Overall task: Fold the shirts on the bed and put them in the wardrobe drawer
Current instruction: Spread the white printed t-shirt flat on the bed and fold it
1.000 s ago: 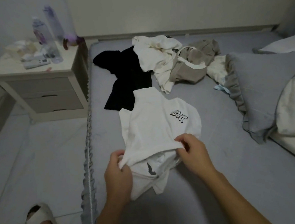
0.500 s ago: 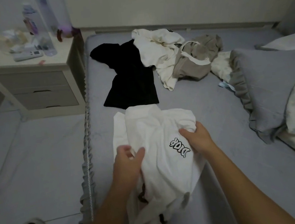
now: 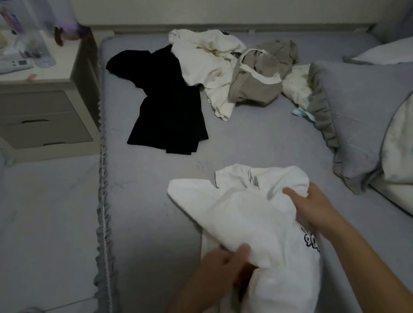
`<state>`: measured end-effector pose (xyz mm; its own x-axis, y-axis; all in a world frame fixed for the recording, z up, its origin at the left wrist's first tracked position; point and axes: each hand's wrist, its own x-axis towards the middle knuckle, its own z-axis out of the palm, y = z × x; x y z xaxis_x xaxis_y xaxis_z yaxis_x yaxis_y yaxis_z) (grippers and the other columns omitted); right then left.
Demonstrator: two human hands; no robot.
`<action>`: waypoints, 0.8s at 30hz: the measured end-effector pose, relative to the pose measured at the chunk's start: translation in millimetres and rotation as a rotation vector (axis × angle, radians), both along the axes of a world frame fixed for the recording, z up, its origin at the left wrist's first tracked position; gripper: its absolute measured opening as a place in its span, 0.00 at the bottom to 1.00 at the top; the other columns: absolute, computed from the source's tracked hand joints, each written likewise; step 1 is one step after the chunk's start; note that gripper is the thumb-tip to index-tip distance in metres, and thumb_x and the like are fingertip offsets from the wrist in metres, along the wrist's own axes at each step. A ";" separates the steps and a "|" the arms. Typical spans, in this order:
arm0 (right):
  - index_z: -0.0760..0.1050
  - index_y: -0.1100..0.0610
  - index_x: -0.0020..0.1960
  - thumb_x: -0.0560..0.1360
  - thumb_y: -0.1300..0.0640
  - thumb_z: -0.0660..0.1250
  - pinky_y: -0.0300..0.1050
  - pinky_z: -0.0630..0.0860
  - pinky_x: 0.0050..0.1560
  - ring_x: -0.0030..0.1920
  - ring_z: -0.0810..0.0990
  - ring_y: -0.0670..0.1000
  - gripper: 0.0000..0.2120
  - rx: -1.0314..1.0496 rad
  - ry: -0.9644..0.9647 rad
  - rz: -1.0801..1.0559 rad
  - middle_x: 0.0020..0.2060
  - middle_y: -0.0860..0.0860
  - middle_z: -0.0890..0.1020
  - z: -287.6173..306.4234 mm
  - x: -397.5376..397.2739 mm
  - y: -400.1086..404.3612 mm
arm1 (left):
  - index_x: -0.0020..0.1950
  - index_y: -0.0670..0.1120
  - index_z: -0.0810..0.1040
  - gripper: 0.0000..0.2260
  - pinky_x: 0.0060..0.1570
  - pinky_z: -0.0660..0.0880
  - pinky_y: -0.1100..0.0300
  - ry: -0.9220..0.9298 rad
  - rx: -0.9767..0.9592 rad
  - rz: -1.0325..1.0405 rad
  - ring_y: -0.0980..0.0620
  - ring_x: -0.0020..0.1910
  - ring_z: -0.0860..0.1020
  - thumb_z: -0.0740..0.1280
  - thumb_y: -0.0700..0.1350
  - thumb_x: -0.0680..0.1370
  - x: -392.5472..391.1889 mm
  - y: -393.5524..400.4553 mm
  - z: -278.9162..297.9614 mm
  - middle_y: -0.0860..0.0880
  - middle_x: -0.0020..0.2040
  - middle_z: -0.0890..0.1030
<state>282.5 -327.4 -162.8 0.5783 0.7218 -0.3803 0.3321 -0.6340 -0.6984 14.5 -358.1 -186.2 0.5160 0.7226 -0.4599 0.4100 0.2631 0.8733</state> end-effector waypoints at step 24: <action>0.75 0.57 0.62 0.77 0.50 0.67 0.47 0.76 0.49 0.50 0.78 0.52 0.17 0.211 0.220 -0.290 0.52 0.52 0.79 -3.2 10.6 12.8 | 0.71 0.44 0.65 0.27 0.60 0.70 0.52 0.178 0.076 1.016 0.45 0.61 0.74 0.71 0.48 0.76 -65.3 115.6 1.1 0.43 0.66 0.73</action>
<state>293.2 -314.6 -166.0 0.6904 0.6165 -0.3784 -0.0107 -0.5144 -0.8575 -50.8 -242.5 -185.1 -0.4250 0.8098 -0.4044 0.1504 0.5038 0.8507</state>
